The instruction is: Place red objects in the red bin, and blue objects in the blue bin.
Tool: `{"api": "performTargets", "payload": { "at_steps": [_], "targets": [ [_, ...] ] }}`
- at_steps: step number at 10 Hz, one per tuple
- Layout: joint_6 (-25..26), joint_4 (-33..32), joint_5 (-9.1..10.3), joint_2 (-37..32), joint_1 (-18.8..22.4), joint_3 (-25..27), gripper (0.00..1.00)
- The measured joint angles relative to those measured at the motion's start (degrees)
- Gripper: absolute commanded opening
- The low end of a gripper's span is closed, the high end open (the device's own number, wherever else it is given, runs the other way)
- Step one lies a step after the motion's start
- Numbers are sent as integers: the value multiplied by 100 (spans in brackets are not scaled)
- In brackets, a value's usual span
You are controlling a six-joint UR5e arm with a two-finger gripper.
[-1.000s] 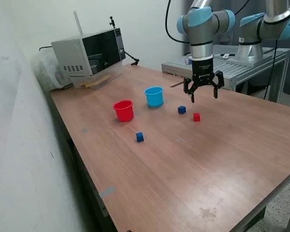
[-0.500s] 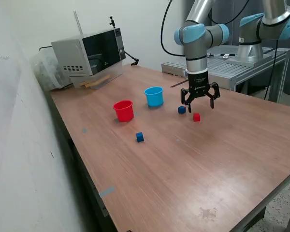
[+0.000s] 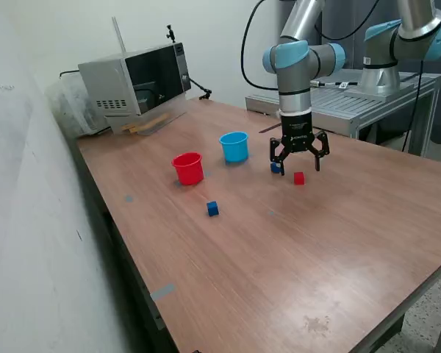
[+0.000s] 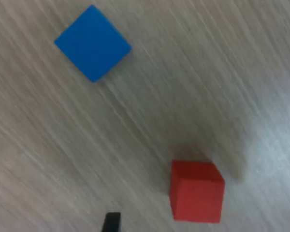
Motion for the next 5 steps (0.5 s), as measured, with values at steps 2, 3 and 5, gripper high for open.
{"api": "performTargets", "payload": {
  "at_steps": [2,3,5],
  "targets": [
    [32,-27,115,26,-14,-24,100],
    [39,-33,156,37,-27,-31,100],
    [44,-38,198,80,-51,-43,100]
  ]
}}
